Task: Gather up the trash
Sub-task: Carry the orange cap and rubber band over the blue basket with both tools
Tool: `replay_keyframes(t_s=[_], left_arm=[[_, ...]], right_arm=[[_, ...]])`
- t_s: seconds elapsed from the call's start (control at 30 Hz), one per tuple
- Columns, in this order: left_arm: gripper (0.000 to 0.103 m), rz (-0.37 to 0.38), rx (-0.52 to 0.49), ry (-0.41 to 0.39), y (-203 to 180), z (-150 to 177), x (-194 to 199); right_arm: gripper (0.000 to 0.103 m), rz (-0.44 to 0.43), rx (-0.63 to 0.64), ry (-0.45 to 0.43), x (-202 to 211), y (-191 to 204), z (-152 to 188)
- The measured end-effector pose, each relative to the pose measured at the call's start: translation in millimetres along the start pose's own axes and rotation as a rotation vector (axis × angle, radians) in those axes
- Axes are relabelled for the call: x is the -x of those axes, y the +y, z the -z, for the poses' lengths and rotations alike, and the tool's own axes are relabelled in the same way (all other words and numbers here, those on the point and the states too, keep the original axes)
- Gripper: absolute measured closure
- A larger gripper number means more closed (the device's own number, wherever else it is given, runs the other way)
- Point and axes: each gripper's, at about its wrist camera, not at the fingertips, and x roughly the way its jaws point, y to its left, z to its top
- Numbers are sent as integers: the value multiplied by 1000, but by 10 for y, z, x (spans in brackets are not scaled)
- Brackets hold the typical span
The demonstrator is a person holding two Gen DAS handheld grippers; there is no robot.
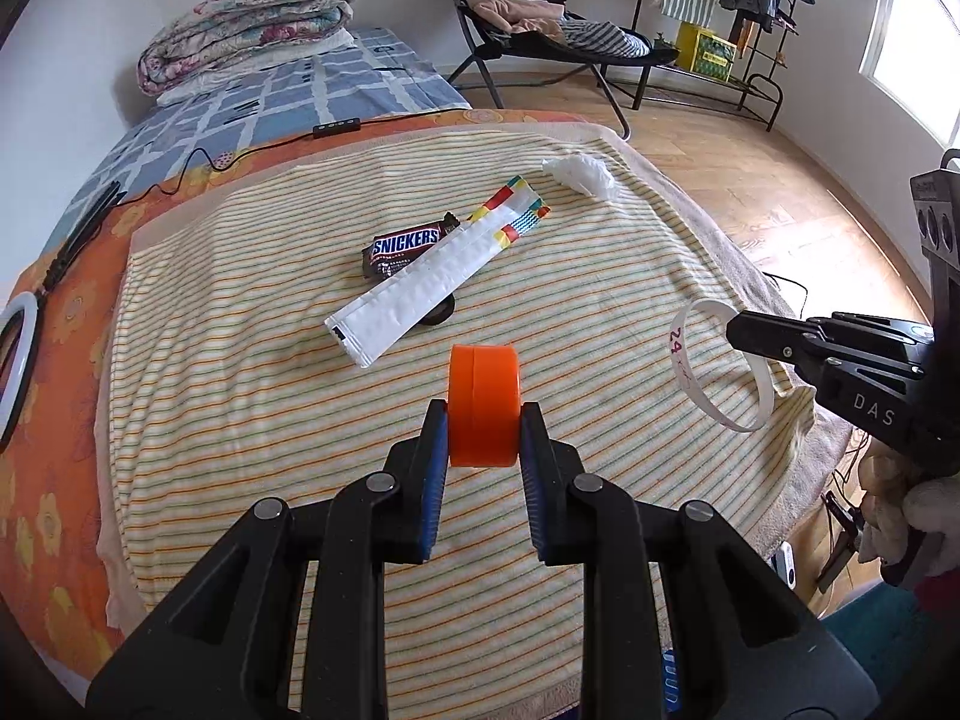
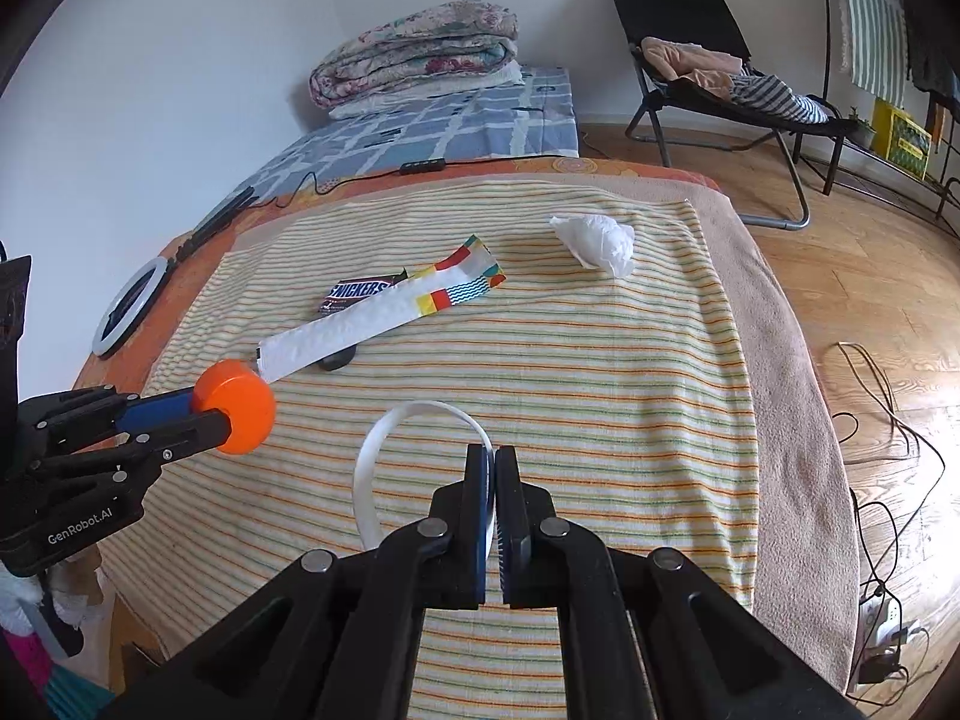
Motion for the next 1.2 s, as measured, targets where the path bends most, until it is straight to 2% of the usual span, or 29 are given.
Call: replay_keyframes(t_s=[0.2, 0.53, 0.7, 0.97, 1.2], left_arm=[[81, 5, 20, -13, 5, 331, 374], [81, 20, 63, 4, -70, 1040, 715], [81, 14, 55, 12, -173, 1359, 820], [81, 16, 36, 49, -329, 1756, 798], [81, 27, 34, 102, -382, 2028, 647]], right_arm=[[103, -78, 16, 2, 254, 200, 252], [103, -104, 126, 0, 635, 604, 848], [103, -118, 171, 13, 749, 749, 1159], [103, -124, 228, 49, 820, 933, 1606], [103, -121, 252, 91, 752, 990, 1839]])
